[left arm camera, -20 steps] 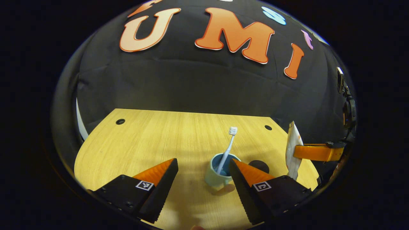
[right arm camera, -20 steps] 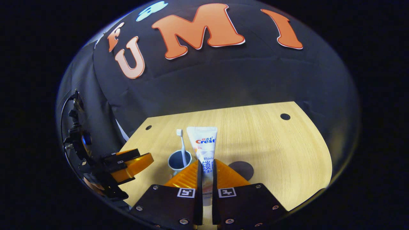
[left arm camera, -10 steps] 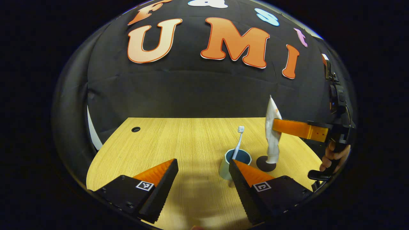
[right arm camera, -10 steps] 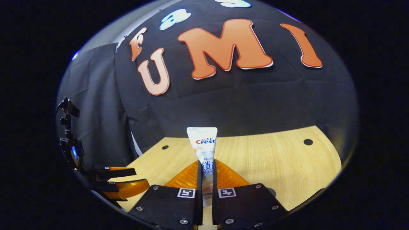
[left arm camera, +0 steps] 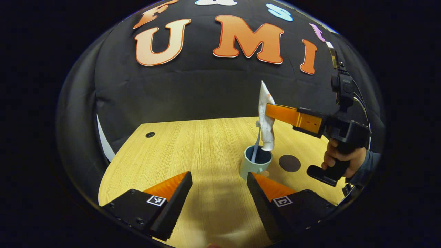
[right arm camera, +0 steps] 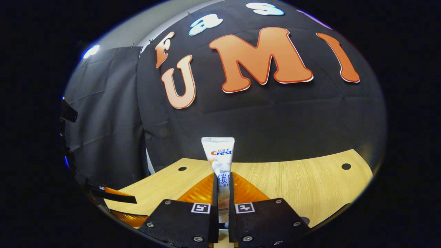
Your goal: Put the toothbrush and toothpaste on the desktop into the cup, then pick up the cup and place it on the coaster on the desktop.
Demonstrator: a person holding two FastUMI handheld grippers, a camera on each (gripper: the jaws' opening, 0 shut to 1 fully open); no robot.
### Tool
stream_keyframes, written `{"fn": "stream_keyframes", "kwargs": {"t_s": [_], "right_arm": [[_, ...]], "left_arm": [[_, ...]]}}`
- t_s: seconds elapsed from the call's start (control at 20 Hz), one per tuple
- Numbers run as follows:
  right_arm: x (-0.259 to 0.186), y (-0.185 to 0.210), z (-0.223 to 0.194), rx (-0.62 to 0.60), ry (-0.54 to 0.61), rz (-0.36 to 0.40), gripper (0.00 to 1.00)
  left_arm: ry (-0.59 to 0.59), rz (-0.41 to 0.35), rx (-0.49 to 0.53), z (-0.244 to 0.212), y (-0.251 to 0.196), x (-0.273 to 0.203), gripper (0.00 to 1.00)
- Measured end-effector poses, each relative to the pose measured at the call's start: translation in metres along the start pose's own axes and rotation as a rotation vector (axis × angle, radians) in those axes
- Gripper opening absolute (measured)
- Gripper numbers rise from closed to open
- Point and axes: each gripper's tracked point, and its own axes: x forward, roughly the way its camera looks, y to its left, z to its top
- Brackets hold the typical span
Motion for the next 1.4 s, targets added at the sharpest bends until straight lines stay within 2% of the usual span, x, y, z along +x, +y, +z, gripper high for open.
{"fn": "stream_keyframes", "kwargs": {"t_s": [0.05, 0.5, 0.85, 1.05, 1.4], "right_arm": [[0.002, -0.001, -0.004, -0.011, 0.001, -0.007, 0.12], [-0.001, -0.004, -0.042, -0.099, 0.022, -0.062, 0.12], [0.002, 0.0, -0.073, -0.145, 0.089, -0.079, 0.12], [0.004, 0.002, -0.09, -0.174, 0.135, -0.074, 0.14], [-0.007, 0.009, -0.1, -0.186, 0.201, -0.059, 0.23]], "left_arm": [[0.005, 0.003, 0.0, -0.002, 0.0, 0.001, 0.96], [0.034, 0.015, -0.013, -0.014, 0.0, 0.006, 0.96], [0.043, 0.022, -0.027, -0.017, -0.001, 0.009, 0.96], [0.042, 0.027, -0.041, -0.018, 0.001, 0.008, 0.96], [0.045, 0.012, -0.055, -0.023, -0.007, 0.009, 0.97]]}}
